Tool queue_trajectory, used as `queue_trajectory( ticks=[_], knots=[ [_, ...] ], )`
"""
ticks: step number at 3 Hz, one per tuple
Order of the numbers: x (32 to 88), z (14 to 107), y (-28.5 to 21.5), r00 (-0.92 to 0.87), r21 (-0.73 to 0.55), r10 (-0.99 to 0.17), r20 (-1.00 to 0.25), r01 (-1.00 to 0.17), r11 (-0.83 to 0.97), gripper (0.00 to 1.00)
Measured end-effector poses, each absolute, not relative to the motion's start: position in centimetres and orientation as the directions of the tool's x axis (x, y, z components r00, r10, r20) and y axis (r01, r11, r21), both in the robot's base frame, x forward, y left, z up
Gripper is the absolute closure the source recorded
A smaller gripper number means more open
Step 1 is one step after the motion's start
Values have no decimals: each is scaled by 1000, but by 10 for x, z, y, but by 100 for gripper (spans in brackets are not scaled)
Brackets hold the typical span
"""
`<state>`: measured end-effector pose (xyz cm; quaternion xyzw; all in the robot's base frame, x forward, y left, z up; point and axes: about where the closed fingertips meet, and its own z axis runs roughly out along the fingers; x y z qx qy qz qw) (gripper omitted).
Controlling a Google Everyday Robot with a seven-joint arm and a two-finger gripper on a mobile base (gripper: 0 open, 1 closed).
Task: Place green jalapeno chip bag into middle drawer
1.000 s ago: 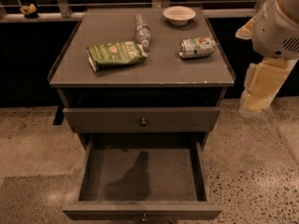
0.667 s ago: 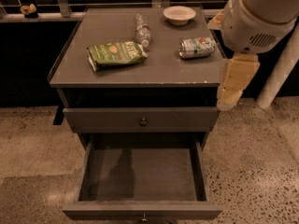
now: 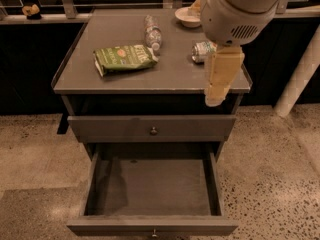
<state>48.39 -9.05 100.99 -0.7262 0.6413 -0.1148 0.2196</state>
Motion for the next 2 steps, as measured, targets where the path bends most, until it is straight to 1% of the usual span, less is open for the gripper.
queue_trajectory(
  ticks=[1,2],
  knots=[
    [487,1014,-95,146,-475,-978,-147,-878,-60,0],
    [521,1008,-96,182,-463,-954,-240,-885,-52,0]
  ],
)
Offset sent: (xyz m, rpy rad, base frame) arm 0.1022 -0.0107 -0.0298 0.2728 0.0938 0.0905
